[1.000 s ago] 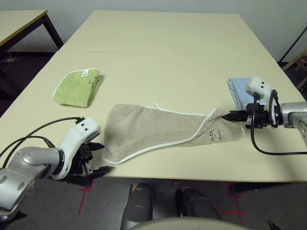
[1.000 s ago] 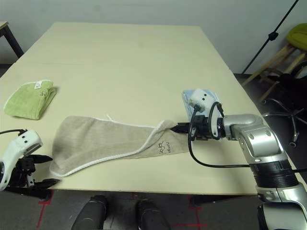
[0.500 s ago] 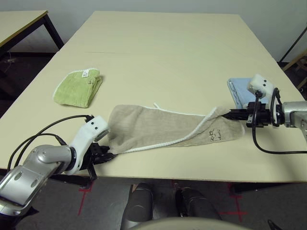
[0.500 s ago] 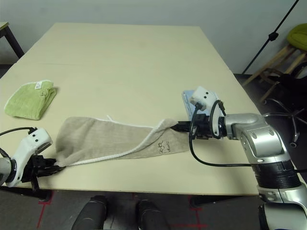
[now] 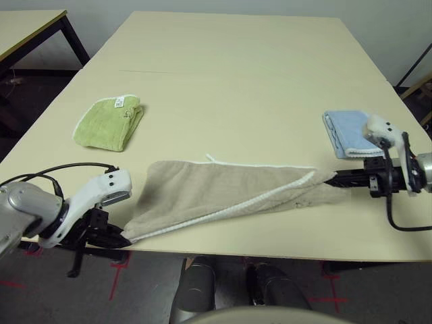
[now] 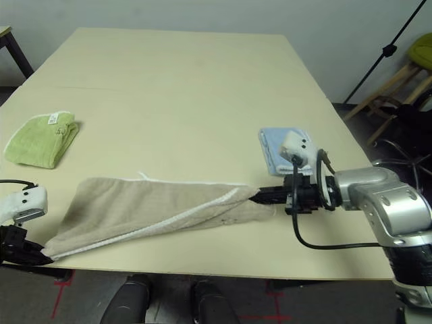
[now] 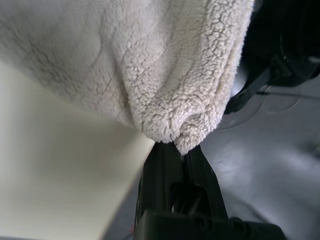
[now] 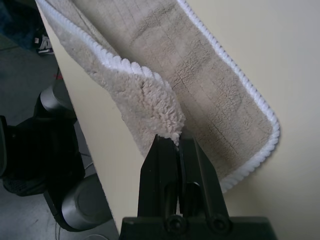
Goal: Fold the towel and set it aside.
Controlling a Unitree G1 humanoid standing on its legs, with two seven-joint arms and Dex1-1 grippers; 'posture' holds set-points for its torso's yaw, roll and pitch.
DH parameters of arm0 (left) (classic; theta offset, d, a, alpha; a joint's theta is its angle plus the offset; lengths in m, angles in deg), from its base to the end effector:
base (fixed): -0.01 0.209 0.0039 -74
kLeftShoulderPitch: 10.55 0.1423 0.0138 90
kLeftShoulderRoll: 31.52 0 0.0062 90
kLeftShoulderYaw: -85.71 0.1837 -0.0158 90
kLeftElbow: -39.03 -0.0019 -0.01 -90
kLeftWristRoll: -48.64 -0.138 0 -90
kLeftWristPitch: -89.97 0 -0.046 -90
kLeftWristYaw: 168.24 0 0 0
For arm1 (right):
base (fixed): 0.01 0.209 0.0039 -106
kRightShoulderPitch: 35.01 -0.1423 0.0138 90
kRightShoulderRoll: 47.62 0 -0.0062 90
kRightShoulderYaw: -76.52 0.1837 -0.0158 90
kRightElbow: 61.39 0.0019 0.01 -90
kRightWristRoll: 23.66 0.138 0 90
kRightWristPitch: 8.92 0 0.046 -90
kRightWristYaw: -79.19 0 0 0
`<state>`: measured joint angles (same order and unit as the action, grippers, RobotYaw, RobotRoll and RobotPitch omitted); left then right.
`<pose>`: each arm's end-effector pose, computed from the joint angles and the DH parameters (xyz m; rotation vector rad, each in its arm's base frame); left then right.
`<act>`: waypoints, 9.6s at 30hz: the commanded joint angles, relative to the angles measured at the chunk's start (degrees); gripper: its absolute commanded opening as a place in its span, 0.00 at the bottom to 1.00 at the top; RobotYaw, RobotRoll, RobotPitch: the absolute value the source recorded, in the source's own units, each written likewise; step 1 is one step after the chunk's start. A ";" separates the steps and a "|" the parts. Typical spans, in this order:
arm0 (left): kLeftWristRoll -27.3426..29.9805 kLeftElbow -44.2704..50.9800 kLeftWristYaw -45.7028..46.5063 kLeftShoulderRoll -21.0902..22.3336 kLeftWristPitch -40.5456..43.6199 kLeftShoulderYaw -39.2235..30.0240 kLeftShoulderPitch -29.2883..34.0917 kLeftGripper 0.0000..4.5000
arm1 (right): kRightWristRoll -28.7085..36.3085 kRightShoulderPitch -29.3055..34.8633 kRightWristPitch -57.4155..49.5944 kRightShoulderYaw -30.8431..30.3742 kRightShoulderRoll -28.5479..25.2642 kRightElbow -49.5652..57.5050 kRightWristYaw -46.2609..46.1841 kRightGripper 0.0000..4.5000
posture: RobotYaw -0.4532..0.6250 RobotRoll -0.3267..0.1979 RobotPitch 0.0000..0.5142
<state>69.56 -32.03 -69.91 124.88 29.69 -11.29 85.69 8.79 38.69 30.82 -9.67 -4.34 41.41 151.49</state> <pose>0.1905 0.3036 0.2179 0.7053 0.9798 -1.2032 0.2242 -0.2900 0.2077 -0.2332 0.6468 1.0988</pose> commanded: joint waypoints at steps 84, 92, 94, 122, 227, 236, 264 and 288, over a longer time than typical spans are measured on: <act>25.56 18.89 47.52 -49.31 34.77 -10.34 -16.44 0.91 | 5.55 7.17 3.95 7.86 15.80 3.04 -17.21 0.79 | 0.59 0.62 0.27; 30.70 16.58 49.69 -51.95 36.26 -2.17 -20.71 0.32 | 6.82 6.46 2.94 5.66 18.29 4.09 -17.66 0.11 | 0.59 0.62 0.26; 29.34 14.80 48.97 -50.89 35.40 0.84 -20.56 0.17 | 6.63 6.22 2.93 4.61 18.87 4.25 -17.84 0.00 | 0.59 0.62 0.27; 8.97 -4.08 39.58 -36.86 13.16 -2.24 -7.53 0.00 | -16.37 5.72 25.26 -8.58 24.49 -14.88 -22.81 0.00 | 0.58 0.62 0.24; 13.86 -1.90 19.82 -30.34 -2.49 -14.06 -4.27 1.00 | 13.10 13.94 3.42 23.98 44.21 0.88 -58.41 0.03 | 0.56 0.62 0.25; 13.14 -4.48 18.97 -30.14 -3.20 -12.28 -6.15 1.00 | -2.65 20.35 25.50 19.59 38.25 2.42 -50.37 0.01 | 0.54 0.62 0.25; 13.26 -2.93 21.93 -31.12 -2.34 -11.29 -5.92 1.00 | -14.66 11.47 25.14 -11.45 28.61 7.99 -26.50 0.01 | 0.60 0.62 0.23; 16.96 -7.00 39.95 -49.16 22.47 9.89 -45.92 1.00 | 0.44 -8.49 7.81 6.99 17.91 -9.58 -22.94 0.99 | 0.58 0.62 0.22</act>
<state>88.90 -36.82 -30.92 77.58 53.39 -4.64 40.70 12.05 29.63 35.19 -2.53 12.70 34.89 129.87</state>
